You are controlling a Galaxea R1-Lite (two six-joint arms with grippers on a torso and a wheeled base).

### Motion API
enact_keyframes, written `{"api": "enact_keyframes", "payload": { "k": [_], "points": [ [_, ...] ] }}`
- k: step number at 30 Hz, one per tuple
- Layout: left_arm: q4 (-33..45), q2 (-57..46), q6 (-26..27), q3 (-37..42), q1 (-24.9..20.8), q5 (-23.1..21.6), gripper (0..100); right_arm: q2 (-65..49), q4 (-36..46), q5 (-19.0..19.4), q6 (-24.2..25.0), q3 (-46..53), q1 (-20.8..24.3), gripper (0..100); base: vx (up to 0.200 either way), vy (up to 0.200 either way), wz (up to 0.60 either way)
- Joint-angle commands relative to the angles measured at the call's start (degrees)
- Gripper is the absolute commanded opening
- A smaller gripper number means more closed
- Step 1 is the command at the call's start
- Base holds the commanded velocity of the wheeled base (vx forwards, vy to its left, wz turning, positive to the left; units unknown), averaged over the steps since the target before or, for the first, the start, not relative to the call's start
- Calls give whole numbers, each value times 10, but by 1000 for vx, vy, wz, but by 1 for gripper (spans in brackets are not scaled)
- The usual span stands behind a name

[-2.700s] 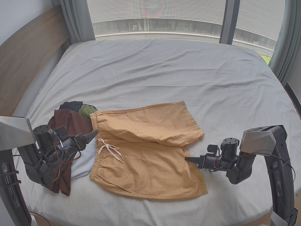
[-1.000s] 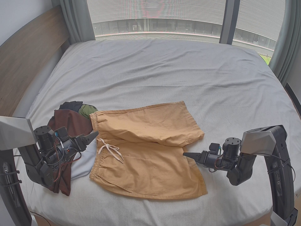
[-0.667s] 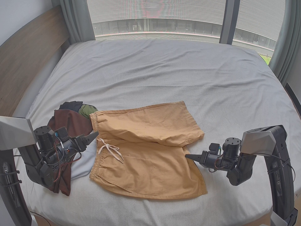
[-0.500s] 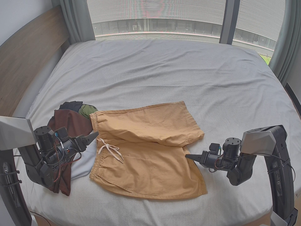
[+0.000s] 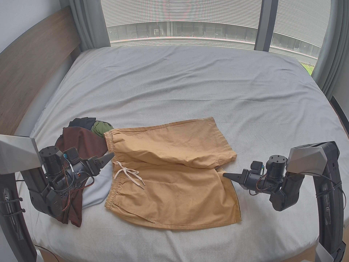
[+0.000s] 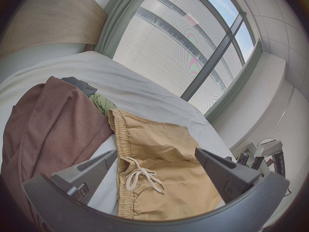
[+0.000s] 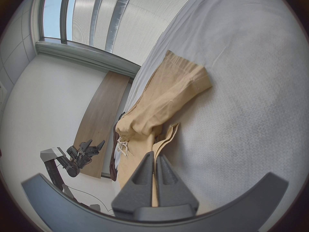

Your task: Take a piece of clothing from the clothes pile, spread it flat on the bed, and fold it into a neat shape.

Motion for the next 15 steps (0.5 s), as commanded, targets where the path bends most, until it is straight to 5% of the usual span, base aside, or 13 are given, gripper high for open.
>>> {"api": "enact_keyframes", "payload": {
  "k": [1,15],
  "points": [
    [0,-1,0,1,0,0,100,-11,1,1,-1,3,-5,0,0,0,0],
    [0,1,0,1,1,0,100,-9,1,1,-2,4,-17,0,0,0,0]
  ]
}}
